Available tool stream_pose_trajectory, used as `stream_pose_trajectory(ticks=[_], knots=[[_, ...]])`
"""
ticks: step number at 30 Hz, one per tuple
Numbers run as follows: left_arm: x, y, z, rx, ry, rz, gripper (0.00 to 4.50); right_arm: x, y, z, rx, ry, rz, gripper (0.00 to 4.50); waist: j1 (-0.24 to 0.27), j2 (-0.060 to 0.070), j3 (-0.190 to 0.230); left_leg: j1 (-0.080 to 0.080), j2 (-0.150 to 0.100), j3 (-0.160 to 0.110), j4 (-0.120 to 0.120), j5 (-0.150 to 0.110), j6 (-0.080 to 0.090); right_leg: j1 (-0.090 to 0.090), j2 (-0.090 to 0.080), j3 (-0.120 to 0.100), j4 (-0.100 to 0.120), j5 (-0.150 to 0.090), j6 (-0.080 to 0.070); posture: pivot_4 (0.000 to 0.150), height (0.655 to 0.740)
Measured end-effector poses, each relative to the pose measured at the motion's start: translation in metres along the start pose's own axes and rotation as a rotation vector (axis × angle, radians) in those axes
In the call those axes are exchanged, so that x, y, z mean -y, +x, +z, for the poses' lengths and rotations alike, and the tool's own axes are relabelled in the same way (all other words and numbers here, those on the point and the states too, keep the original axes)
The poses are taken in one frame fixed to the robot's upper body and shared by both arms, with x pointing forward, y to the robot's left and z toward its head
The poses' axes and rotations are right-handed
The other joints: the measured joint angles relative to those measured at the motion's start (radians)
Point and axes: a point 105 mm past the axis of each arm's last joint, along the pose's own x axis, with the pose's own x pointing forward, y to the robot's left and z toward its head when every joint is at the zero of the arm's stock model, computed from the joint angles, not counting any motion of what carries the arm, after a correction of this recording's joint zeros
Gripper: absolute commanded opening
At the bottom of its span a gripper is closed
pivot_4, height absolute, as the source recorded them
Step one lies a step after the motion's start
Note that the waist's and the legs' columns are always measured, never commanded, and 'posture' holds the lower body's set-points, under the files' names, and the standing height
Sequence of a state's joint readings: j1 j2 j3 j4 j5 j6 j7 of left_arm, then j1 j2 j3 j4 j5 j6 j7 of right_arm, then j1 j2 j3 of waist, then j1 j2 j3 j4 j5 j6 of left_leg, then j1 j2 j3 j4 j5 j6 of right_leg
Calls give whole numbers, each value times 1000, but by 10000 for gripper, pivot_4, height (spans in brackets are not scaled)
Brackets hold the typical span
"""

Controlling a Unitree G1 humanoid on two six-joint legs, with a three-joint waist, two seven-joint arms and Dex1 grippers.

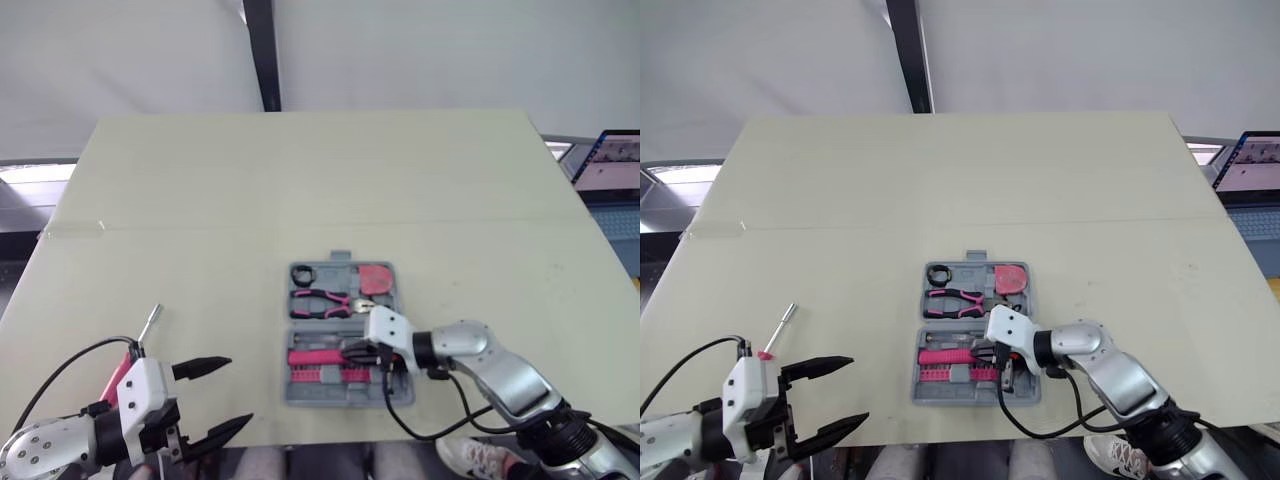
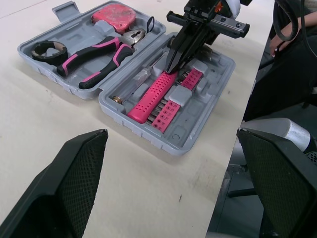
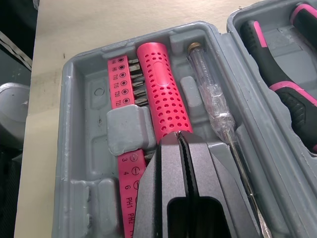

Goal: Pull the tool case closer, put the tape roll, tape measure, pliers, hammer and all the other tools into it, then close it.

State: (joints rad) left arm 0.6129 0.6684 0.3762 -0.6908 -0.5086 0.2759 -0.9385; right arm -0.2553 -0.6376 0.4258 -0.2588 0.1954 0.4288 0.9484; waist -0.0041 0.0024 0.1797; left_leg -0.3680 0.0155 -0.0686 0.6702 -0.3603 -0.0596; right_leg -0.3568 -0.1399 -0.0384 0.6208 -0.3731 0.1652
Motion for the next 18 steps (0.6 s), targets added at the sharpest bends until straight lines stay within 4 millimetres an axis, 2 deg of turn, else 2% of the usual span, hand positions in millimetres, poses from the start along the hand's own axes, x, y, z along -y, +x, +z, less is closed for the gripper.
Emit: stream_pose_trajectory(ticks=[8,18], knots=[[-1,-2,-1,-6,-1,9,45000,0,2,-3,6,5,4,512,0,-6,-6,2,0,0,-1,0,0,2,0,0,0,0,0,1500,7400],[-1,-3,-1,-9,-2,12,45000,-3,5,-8,-4,10,29,512,0,-8,-8,6,0,0,-2,0,0,5,0,0,-1,0,0,1500,7400]])
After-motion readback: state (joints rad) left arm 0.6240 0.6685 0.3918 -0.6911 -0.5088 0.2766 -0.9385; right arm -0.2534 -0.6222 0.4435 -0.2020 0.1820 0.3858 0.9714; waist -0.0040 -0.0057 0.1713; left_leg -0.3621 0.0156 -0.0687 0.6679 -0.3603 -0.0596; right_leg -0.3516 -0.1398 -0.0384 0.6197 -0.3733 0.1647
